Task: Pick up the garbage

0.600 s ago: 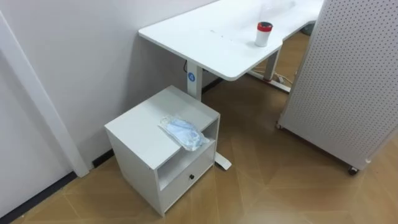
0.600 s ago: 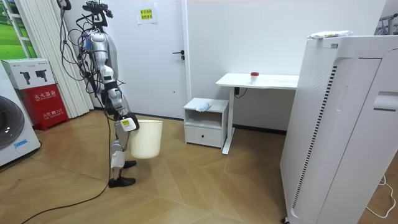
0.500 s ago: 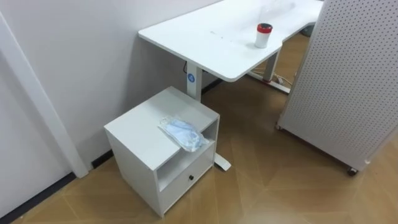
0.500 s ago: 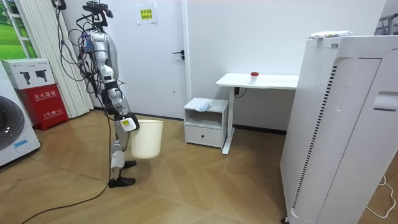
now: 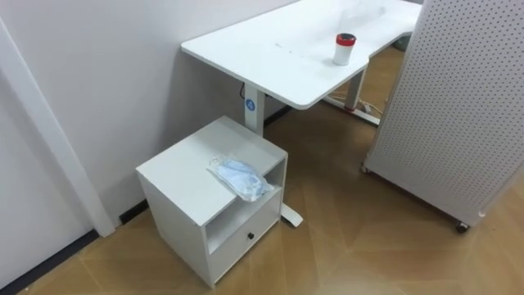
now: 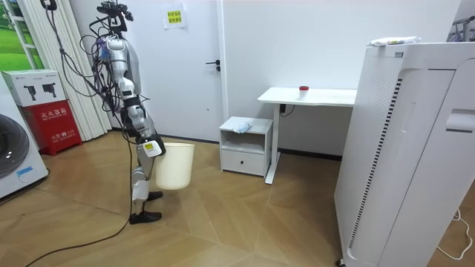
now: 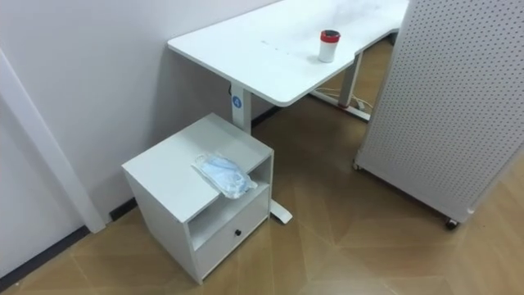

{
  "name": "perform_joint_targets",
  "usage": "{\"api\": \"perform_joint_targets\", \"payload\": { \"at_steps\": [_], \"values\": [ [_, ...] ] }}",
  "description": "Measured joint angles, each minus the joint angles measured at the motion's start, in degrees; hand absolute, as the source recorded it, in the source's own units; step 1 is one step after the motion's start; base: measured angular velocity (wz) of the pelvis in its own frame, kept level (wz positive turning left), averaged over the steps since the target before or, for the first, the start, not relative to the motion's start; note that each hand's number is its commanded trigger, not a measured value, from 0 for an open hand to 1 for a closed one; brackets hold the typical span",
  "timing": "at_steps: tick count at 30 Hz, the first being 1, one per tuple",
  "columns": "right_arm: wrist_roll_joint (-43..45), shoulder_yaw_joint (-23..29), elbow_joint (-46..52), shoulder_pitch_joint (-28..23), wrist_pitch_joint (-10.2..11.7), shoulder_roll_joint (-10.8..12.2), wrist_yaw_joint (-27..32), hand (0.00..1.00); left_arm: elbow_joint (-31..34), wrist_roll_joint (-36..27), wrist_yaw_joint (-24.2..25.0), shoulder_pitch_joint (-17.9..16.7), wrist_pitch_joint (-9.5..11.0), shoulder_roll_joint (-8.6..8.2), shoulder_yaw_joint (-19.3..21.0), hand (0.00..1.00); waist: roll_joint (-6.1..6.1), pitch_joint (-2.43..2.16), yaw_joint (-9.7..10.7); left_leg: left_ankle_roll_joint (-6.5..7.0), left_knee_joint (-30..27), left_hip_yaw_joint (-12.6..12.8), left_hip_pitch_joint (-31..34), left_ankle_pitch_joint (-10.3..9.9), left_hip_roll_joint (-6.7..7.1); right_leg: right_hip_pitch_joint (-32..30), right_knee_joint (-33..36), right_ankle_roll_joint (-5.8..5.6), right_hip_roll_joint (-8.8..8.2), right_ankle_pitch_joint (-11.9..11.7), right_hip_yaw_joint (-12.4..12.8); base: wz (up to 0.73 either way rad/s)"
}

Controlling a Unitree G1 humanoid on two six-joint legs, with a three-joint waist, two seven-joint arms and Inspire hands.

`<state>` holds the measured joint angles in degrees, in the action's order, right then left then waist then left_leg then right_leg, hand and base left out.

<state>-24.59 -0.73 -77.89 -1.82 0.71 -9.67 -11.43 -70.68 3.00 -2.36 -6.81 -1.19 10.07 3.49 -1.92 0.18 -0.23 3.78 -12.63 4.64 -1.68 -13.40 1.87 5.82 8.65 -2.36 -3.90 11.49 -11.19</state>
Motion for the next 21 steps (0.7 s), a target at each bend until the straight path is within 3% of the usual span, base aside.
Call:
{"api": "perform_joint_targets", "payload": {
  "at_steps": [5,8,10,12,14,16,17,18,19,20,21],
  "values": [
    [0.1,-0.1,0.0,-0.1,-0.1,0.0,0.0,1.00,-0.3,1.8,-0.8,-0.4,0.0,-0.01,1.7,0.00,0.19,-0.06,-0.1,-0.17,-0.2,1.0,0.0,-0.1,-0.29,-0.1,0.0,0.00,0.12,0.0,0.0,-0.06],
    [0.1,0.0,0.2,-0.2,-0.4,0.0,-0.3,1.00,-0.9,1.7,-0.8,-0.8,-0.1,0.09,2.1,0.00,0.16,0.02,-0.2,-0.81,-3.0,1.5,0.8,-1.1,-1.00,0.0,1.0,0.54,0.35,0.4,-1.7,-0.07],
    [0.2,0.0,0.3,0.2,-0.8,0.0,-0.7,1.00,-1.8,1.8,-0.6,-0.8,-0.2,0.11,2.1,0.00,0.15,0.17,-0.4,-1.30,-7.4,1.5,2.6,-2.5,-1.87,-0.8,3.2,1.07,0.73,1.4,-1.8,-0.05],
    [0.3,0.0,0.3,0.5,-0.8,0.0,-1.4,1.00,-2.5,4.2,0.6,-0.8,-1.4,0.17,2.3,0.00,0.28,0.42,-0.5,-2.44,-14.7,1.6,5.5,-5.0,-3.46,-2.6,7.7,1.75,1.34,4.2,-1.8,-0.04],
    [0.2,0.1,0.3,0.4,-0.8,0.0,-1.9,1.00,-2.9,4.5,1.6,-0.9,-2.0,0.31,2.2,0.00,-0.15,0.45,-0.4,-3.23,-18.5,1.8,6.8,-5.6,-4.18,-3.5,10.6,2.43,1.52,6.7,-1.4,0.09],
    [-0.2,0.5,0.2,0.4,-0.8,0.0,-1.9,1.00,-2.7,4.5,2.3,-1.4,-2.7,0.31,1.9,0.00,-0.17,0.48,0.0,-3.33,-22.3,1.7,8.5,-5.6,-4.66,-3.7,12.1,3.44,1.69,8.1,-1.3,0.22],
    [-0.9,0.5,0.4,0.1,-0.8,-0.2,-2.0,1.00,-2.8,5.0,2.8,-1.7,-3.1,0.30,1.9,0.00,0.24,0.37,0.1,-3.78,-27.0,1.8,10.7,-5.1,-5.71,-3.6,12.3,4.13,2.54,8.4,-1.1,0.26],
    [-1.6,0.3,0.5,0.3,-0.9,-0.2,-1.9,1.00,-2.8,5.7,3.0,-1.9,-3.6,0.26,1.9,0.00,-0.34,0.93,0.0,-3.51,-33.2,1.3,14.8,-3.2,-6.09,-2.6,12.6,5.07,3.13,8.9,0.3,0.25],
    [-1.7,0.4,0.5,0.1,-1.1,-0.3,-1.8,1.00,-2.8,5.6,3.0,-2.4,-3.6,0.12,1.9,0.00,-0.46,0.82,-0.1,-2.99,-33.4,1.1,16.3,-3.1,-5.54,-2.4,12.8,5.38,3.16,9.2,1.0,0.31],
    [-2.3,0.9,0.6,-0.6,-1.4,-0.7,-1.7,1.00,-2.8,5.5,3.2,-3.0,-3.6,-0.23,1.6,0.00,-0.39,0.82,0.0,-2.90,-28.6,1.1,19.0,-3.0,-3.73,-2.6,13.2,5.79,3.09,10.0,2.3,0.26],
    [-2.7,1.2,0.6,-1.1,-1.7,-1.2,-1.2,1.00,-2.5,5.5,3.3,-3.8,-3.7,-0.34,0.8,0.00,-0.41,0.68,-0.6,-3.65,-21.2,1.2,21.3,-1.5,-2.21,-2.7,13.3,5.78,2.96,10.6,3.9,0.15]
  ]
}}
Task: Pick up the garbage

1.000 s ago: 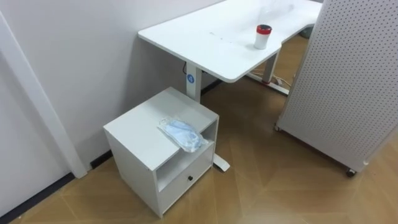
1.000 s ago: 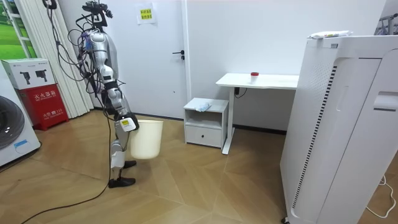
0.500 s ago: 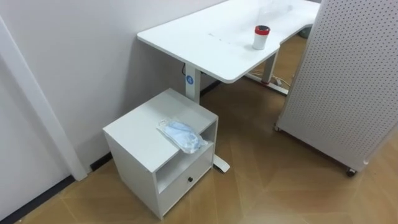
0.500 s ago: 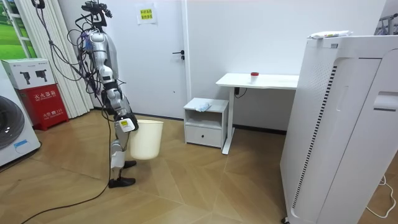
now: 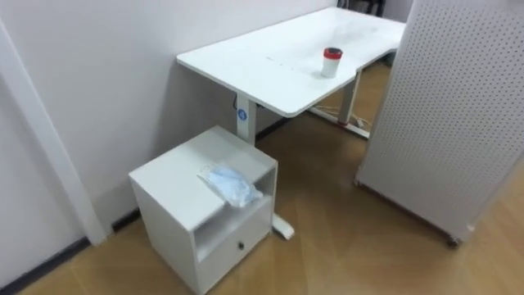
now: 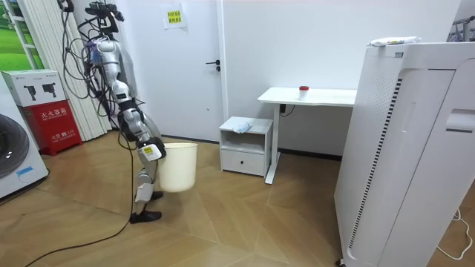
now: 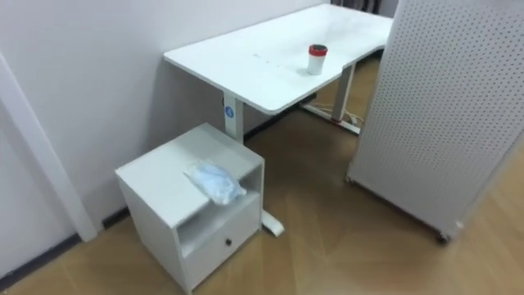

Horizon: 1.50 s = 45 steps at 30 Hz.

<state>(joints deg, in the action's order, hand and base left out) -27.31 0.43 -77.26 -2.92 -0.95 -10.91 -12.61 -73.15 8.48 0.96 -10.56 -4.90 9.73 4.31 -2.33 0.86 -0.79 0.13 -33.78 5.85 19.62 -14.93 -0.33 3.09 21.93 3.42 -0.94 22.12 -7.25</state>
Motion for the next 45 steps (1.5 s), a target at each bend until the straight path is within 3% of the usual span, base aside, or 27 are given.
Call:
{"api": "perform_joint_targets", "payload": {
  "at_steps": [1,3,4,6,7,8,10,11,13,14,15,16,17,19,20,21,22,23,26,28,29,30,33,40,43,44,45],
  "values": [
    [0.0,0.0,0.1,-0.1,-0.2,-0.2,0.1,1.00,0.1,0.0,0.0,-0.4,0.0,0.01,0.0,0.00,-0.12,-0.13,-0.5,-0.43,4.1,0.2,1.0,1.5,0.53,0.1,0.0,0.10,-0.05,0.1,0.7,-0.21],
    [0.1,-0.3,1.1,-0.3,-0.4,-0.4,0.8,1.00,0.0,0.0,-0.1,-1.7,0.0,0.15,0.3,0.00,0.21,-0.27,-1.4,-0.21,15.9,-0.1,2.6,11.1,0.98,1.3,-0.7,-0.37,-0.93,1.1,1.6,-0.39],
    [0.1,-0.4,2.0,-1.0,-0.4,-0.3,0.8,1.00,0.0,0.0,-0.2,-1.7,0.3,0.15,0.4,0.00,0.16,-0.56,-1.0,0.45,17.2,0.2,2.2,14.9,1.18,2.1,-1.3,-1.44,-1.28,1.6,1.9,-0.24],
    [0.4,-0.2,1.7,-1.2,-0.4,-0.3,1.0,1.00,0.0,0.0,-0.3,-1.7,1.7,0.14,1.3,0.00,-0.55,-0.88,-1.2,2.63,16.0,2.4,1.7,16.7,1.54,2.9,-1.7,-2.50,-2.58,2.5,2.5,-0.35],
    [1.0,-0.2,1.8,-1.2,-0.3,-0.3,1.1,1.00,0.0,0.1,-0.4,-1.5,2.5,0.20,1.2,0.00,-0.83,-0.94,-1.2,4.22,13.4,2.9,1.7,16.1,2.17,4.1,-2.8,-3.16,-3.30,2.7,2.4,-0.45],
    [1.3,-0.2,1.9,-1.3,-0.1,-0.3,1.1,1.00,0.1,0.1,-0.4,-1.3,2.8,0.21,1.2,0.00,-1.08,-0.80,-1.1,4.36,12.0,3.5,1.8,15.0,2.24,4.7,-3.4,-3.47,-3.71,2.5,2.4,-0.41],
    [2.1,-0.4,2.2,-1.4,0.2,-0.3,1.4,1.00,0.4,-0.3,-0.4,-0.5,3.6,0.19,1.0,0.00,-1.31,-0.50,-0.9,4.59,6.8,5.0,2.7,10.7,1.66,6.7,-4.9,-3.93,-4.58,2.3,2.4,-0.26],
    [2.2,-1.0,2.5,-1.5,0.2,-0.3,1.9,1.00,0.4,-1.0,-0.4,0.5,3.6,0.20,0.9,0.00,-1.16,-0.68,-0.8,4.66,3.3,5.2,3.6,7.7,1.29,7.5,-4.9,-4.16,-5.05,2.4,2.5,-0.11],
    [2.1,-1.4,4.0,-2.4,0.2,-0.4,2.3,1.00,0.2,-2.3,-0.5,2.5,3.7,0.22,0.8,0.00,-0.75,-0.87,-0.7,4.98,1.1,5.5,3.5,4.5,1.60,7.7,-2.0,-5.24,-6.00,3.0,1.9,-0.03],
    [2.1,-1.3,4.3,-2.6,0.3,-0.5,2.6,1.00,0.3,-2.2,-0.8,3.8,3.7,0.18,0.3,0.00,-1.57,-0.74,-0.6,5.58,0.8,6.1,2.7,3.1,2.43,6.5,2.3,-6.18,-7.39,3.5,1.0,0.00],
    [2.1,-1.3,4.5,-2.2,0.5,-0.7,2.8,1.00,0.4,-2.3,-0.8,5.0,3.8,0.11,0.0,0.00,-1.35,-0.94,-0.7,6.01,0.6,6.5,2.0,1.9,3.11,3.9,9.2,-6.64,-8.88,3.3,0.5,-0.03],
    [2.4,-1.4,4.8,-1.4,1.0,-0.7,3.0,1.00,0.6,-2.4,-1.2,6.7,3.9,0.28,0.0,0.00,-1.42,-0.97,-0.8,6.45,0.6,6.8,1.2,1.0,3.85,0.3,17.3,-8.17,-10.44,1.6,-0.1,0.00],
    [2.4,-1.4,5.0,-1.0,1.4,-0.7,3.2,1.00,0.6,-2.9,-1.6,7.5,4.0,0.36,0.0,0.00,-2.02,-0.64,-0.7,6.76,0.6,6.9,0.8,0.5,4.25,-1.4,21.3,-8.25,-11.36,-0.1,-0.4,0.12],
    [2.5,-1.4,4.1,0.0,2.3,-0.6,3.3,1.00,1.5,-4.0,-2.9,8.5,4.3,0.43,-0.1,0.00,-1.72,-0.69,-0.7,7.41,1.5,6.7,-1.2,-0.2,5.27,-4.3,29.0,-7.70,-12.87,-6.6,-1.2,0.21],
    [2.6,-1.4,3.7,0.5,2.4,-0.6,3.3,1.00,2.2,-4.5,-3.5,9.0,5.2,0.38,-0.5,0.00,-1.42,-0.70,-0.7,7.76,3.3,6.4,-3.4,-0.6,5.49,-5.9,32.3,-7.17,-13.16,-12.3,-1.1,0.08],
    [2.6,-1.5,4.4,0.6,2.5,-0.5,3.2,1.00,3.1,-4.5,-4.3,8.9,6.1,0.39,-1.3,0.00,-0.74,-0.81,-1.3,7.84,5.5,5.7,-5.4,-0.6,5.50,-7.9,34.8,-6.91,-12.84,-12.8,-0.9,0.00],
    [2.5,-1.6,5.0,0.7,2.5,-0.5,3.2,1.00,3.6,-4.5,-4.4,8.9,6.4,0.36,-1.3,0.00,-0.68,-0.70,-1.4,7.84,6.6,5.4,-6.2,-0.6,5.35,-9.3,35.5,-7.08,-12.73,-11.5,-1.0,-0.04],
    [1.8,-1.9,6.2,0.8,2.7,-0.5,2.7,1.00,4.5,-4.6,-4.7,8.7,6.8,0.38,-1.9,0.00,0.07,-0.38,-1.0,7.77,8.2,4.7,-7.7,-0.6,4.91,-11.8,35.5,-6.80,-11.94,-8.3,-2.0,0.12],
    [0.6,-3.0,7.4,0.8,2.9,-0.4,2.4,1.00,4.9,-6.1,-5.3,8.5,7.8,0.08,-4.0,0.00,0.45,-0.15,-0.9,7.50,11.7,3.4,-11.1,-0.4,4.13,-16.7,24.9,-6.16,-9.85,-4.3,-2.9,0.17],
    [0.6,-3.0,7.5,0.9,3.2,-0.2,2.4,1.00,4.6,-6.7,-5.3,8.5,8.2,-0.05,-4.6,0.00,0.72,0.00,-0.5,7.01,13.6,1.8,-12.7,-0.2,3.74,-17.0,11.8,-5.89,-8.40,-4.6,-3.5,0.32],
    [0.6,-3.0,7.4,0.8,3.6,-0.2,2.2,1.00,4.5,-6.7,-5.2,8.5,8.4,0.05,-5.0,0.00,0.14,-0.28,0.1,6.60,14.2,1.3,-13.6,-0.2,3.67,-16.9,3.6,-6.07,-7.55,-8.8,-3.9,0.63],
    [0.6,-3.0,6.9,0.6,4.2,0.0,2.1,1.00,4.4,-6.6,-5.1,8.4,8.6,-0.16,-5.3,0.00,0.68,-0.37,0.9,6.04,14.3,0.1,-14.4,-0.2,3.03,-15.4,0.7,-5.56,-6.49,-12.1,-4.0,0.60],
    [1.7,-3.8,5.6,0.9,5.0,0.1,1.5,1.00,4.4,-6.4,-4.9,7.8,9.1,0.05,-5.5,0.00,0.76,-0.37,0.5,5.11,16.7,0.0,-16.7,0.3,1.85,-10.8,-4.6,-5.23,-4.19,-12.8,-4.4,0.14],
    [2.2,-4.9,3.5,1.3,5.5,0.0,0.9,1.00,4.4,-6.5,-4.4,6.5,9.6,0.08,-5.8,0.00,0.88,-0.36,0.7,4.19,20.6,0.3,-20.5,0.8,0.72,-6.4,-9.6,-5.18,-2.20,-13.0,-3.8,-0.04],
    [2.1,-6.3,2.9,1.5,5.8,0.1,1.0,1.00,4.4,-6.5,-4.3,6.4,10.3,0.14,-5.7,0.00,0.29,-0.17,0.7,3.52,17.1,1.3,-19.9,0.7,0.88,-4.0,-11.5,-5.10,-2.96,-13.1,-0.4,0.15],
    [2.1,-6.7,2.9,1.9,6.0,0.4,1.2,1.00,4.5,-6.6,-4.6,7.1,10.9,0.39,-5.3,0.00,-1.51,0.58,1.1,1.72,11.3,2.7,-16.1,-0.7,1.34,-3.1,-12.5,-5.13,-4.34,-13.1,4.1,0.70],
    [1.9,-6.3,1.7,1.8,6.5,0.4,1.2,1.00,4.5,-6.4,-4.7,8.8,11.4,0.85,-5.7,0.00,-1.77,0.42,1.4,1.22,15.4,1.7,-11.9,-0.3,1.58,-3.5,-12.9,-5.25,-5.10,-13.1,7.3,0.88]
  ]
}}
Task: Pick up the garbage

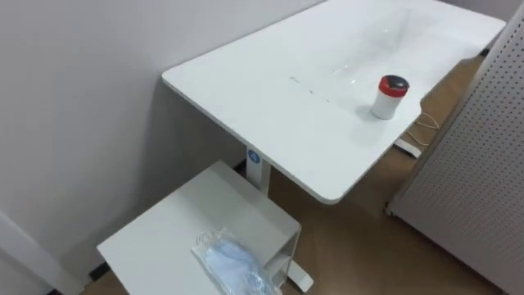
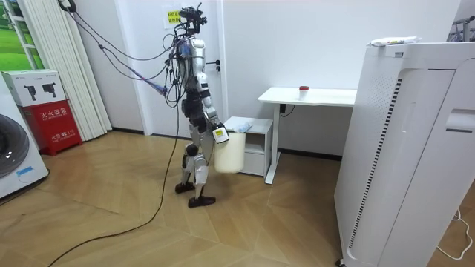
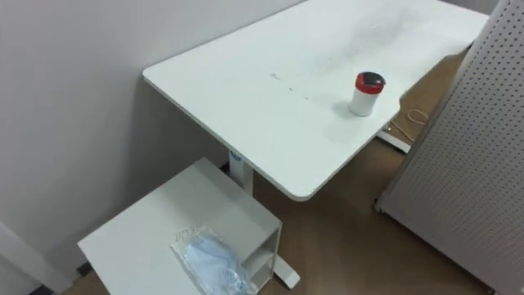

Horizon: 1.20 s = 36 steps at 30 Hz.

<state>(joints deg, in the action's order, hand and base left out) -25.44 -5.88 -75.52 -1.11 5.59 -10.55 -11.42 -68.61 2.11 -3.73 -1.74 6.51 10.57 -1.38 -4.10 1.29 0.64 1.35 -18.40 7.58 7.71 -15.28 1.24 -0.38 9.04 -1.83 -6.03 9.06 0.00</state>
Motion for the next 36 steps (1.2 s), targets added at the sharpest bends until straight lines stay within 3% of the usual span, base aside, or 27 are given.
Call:
{"api": "perform_joint_targets", "payload": {
  "at_steps": [1,2,3,4,7,9,13,15,19,22,26,31,34,36],
  "values": [
    [0.0,0.9,-0.3,0.3,0.1,-0.2,0.0,1.00,0.2,0.2,-0.2,1.0,0.3,-0.09,-0.4,0.00,0.49,-0.27,0.1,0.01,2.9,-0.5,2.3,2.7,-0.78,-1.0,0.6,-0.57,0.04,0.4,0.3,0.71],
    [0.6,1.7,-1.8,1.4,-0.7,0.2,0.5,1.00,0.5,0.9,-0.8,1.8,0.8,0.11,-1.2,0.00,0.01,-0.55,-0.9,2.05,1.6,3.0,3.7,5.5,-0.68,-2.8,2.0,-2.40,-1.04,1.7,-0.2,0.14],
    [1.1,1.4,-2.0,2.2,-1.1,0.3,0.6,1.00,0.3,1.1,-1.7,2.0,0.7,0.11,-2.2,0.00,-0.10,-0.54,-1.9,2.10,1.6,4.5,3.3,5.4,-0.83,-2.9,1.6,-2.65,-0.96,1.4,-3.5,-0.23],
    [1.5,0.9,-2.0,2.9,-1.3,0.3,0.4,1.00,-0.1,2.1,-2.5,1.9,0.2,-0.04,-2.8,0.00,0.23,-0.32,-2.6,2.15,1.6,3.9,2.5,5.4,-0.80,-2.9,1.2,-2.09,-0.57,1.0,-5.3,-0.32],
    [2.5,-0.5,-2.0,4.2,-1.4,0.1,0.6,1.00,-0.2,5.1,-3.5,2.9,-0.1,-0.77,-2.8,0.00,1.23,0.11,-2.3,2.11,1.5,2.2,1.8,5.3,-0.81,-4.0,-0.4,-0.51,1.03,-0.9,-7.6,-0.08],
    [2.9,-1.9,-2.1,5.0,-1.5,0.0,0.8,1.00,0.0,9.6,-4.4,6.3,0.2,-1.14,-2.7,0.00,2.49,-0.06,-1.4,2.08,2.0,1.3,2.7,5.3,-0.95,-5.7,1.4,-0.10,1.27,-0.8,-8.2,0.09],
    [2.6,-3.7,-2.2,7.0,-1.2,0.0,0.3,1.00,0.9,14.9,-8.1,11.5,1.4,-1.37,-2.3,0.00,3.29,0.03,-0.2,2.05,2.1,1.0,4.6,5.3,-1.46,-9.3,4.8,0.39,1.77,-0.5,-8.9,-0.12],
    [2.4,-4.9,-2.6,8.9,-1.2,-0.1,0.4,1.00,0.3,16.0,-10.9,15.3,3.3,-1.75,-2.3,0.00,3.31,0.56,0.5,2.02,1.6,1.4,5.6,5.3,-1.60,-10.9,6.0,0.48,1.78,-0.5,-8.9,-0.12],
    [2.2,-6.5,-2.6,10.9,-0.8,-0.1,0.2,1.00,-0.1,16.8,-16.0,19.6,4.5,-1.75,-2.4,0.00,3.42,1.14,1.6,2.13,-0.4,1.6,9.2,5.3,-1.72,-15.2,9.0,0.63,1.25,-0.7,-9.6,-0.14],
    [1.9,-7.2,-2.5,11.9,-0.5,-0.1,0.4,1.00,-0.1,17.7,-18.4,21.0,4.6,-1.74,-2.9,0.00,3.71,1.40,2.4,2.23,-1.9,1.6,11.8,5.2,-1.90,-17.9,10.7,0.68,1.16,-0.7,-9.6,-0.01],
    [1.1,-8.8,-2.3,14.3,0.2,0.0,0.7,1.00,0.0,17.8,-21.3,24.0,5.0,-1.70,-3.4,0.00,4.10,2.49,2.6,2.34,-4.5,1.6,16.8,5.2,-2.26,-23.0,13.3,0.95,1.04,-0.7,-9.6,0.00],
    [0.4,-10.6,-2.3,15.9,0.7,0.2,0.7,1.00,0.0,17.8,-23.8,25.5,5.1,-1.55,-4.6,0.00,4.20,2.80,3.5,2.38,-5.6,1.6,19.3,5.1,-2.45,-25.8,15.0,1.21,0.99,-0.5,-9.4,0.00],
    [-1.1,-11.4,-2.0,16.9,0.7,0.2,0.8,1.00,0.0,17.6,-25.1,26.9,5.1,-1.55,-5.8,0.00,4.16,3.18,4.1,2.38,-6.5,1.6,21.1,5.1,-2.48,-27.9,16.5,1.48,0.73,-0.3,-9.5,0.00],
    [-3.2,-12.7,-1.2,17.3,0.7,0.3,1.5,1.00,0.0,16.6,-26.1,28.7,5.1,-1.47,-8.0,0.00,4.00,3.71,4.7,2.47,-7.7,1.7,23.0,5.0,-2.49,-30.2,18.7,1.62,0.06,0.2,-9.7,0.05]
  ]
}}
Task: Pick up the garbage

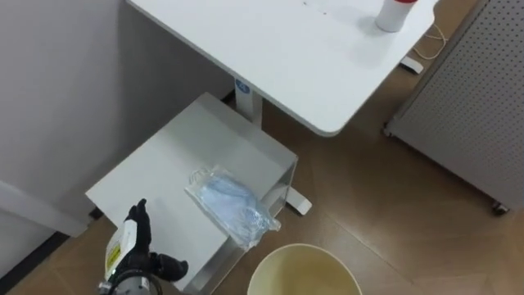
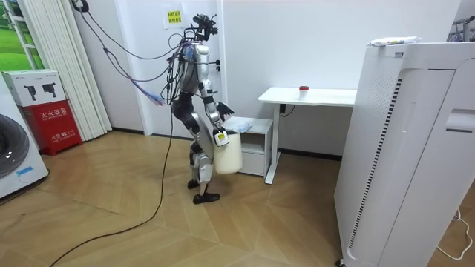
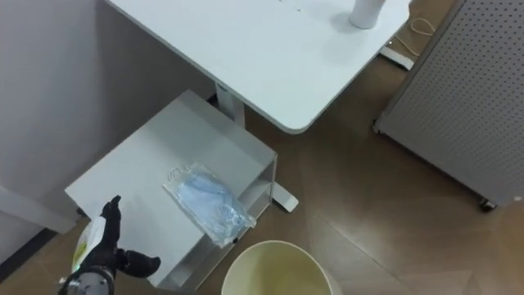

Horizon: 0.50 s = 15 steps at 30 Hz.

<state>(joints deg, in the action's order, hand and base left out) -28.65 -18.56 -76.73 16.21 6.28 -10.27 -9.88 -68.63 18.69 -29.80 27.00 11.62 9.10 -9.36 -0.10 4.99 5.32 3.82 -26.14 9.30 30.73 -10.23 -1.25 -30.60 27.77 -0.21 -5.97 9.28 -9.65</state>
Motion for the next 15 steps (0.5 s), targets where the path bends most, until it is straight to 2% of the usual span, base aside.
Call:
{"api": "perform_joint_targets", "payload": {
  "at_steps": [5,8,13,15],
  "values": [
    [-2.5,-2.8,1.2,0.8,0.0,0.3,0.9,1.00,-0.8,-0.5,-0.5,3.8,0.1,0.33,-2.2,0.00,-0.06,0.56,2.0,0.11,-1.7,0.1,1.9,-0.2,-0.19,-1.7,1.3,0.31,0.06,0.3,0.0,0.00],
    [-5.1,-3.9,1.2,0.8,0.0,0.4,1.0,1.00,-0.9,-0.3,-1.4,4.8,0.4,0.75,-2.9,0.00,-0.04,0.56,2.8,0.19,-2.0,0.2,2.5,-0.3,-0.18,-2.4,2.0,0.47,-0.01,0.4,0.2,-0.04],
    [-9.5,-4.6,1.2,0.7,0.1,0.0,1.0,1.00,0.6,0.8,-4.4,6.1,0.4,1.01,-3.8,0.00,-0.02,0.57,2.9,0.21,-3.7,0.3,5.0,-0.3,-0.29,-5.1,3.3,0.67,0.02,0.6,0.7,-0.02],
    [-11.6,-5.7,1.3,0.7,0.2,-0.7,0.9,1.00,0.8,1.1,-5.7,6.4,0.4,1.05,-5.4,0.00,0.08,0.62,3.0,0.22,-4.4,0.2,6.0,-0.3,-0.31,-6.1,4.2,0.73,-0.04,0.8,0.7,0.02]
  ]
}}
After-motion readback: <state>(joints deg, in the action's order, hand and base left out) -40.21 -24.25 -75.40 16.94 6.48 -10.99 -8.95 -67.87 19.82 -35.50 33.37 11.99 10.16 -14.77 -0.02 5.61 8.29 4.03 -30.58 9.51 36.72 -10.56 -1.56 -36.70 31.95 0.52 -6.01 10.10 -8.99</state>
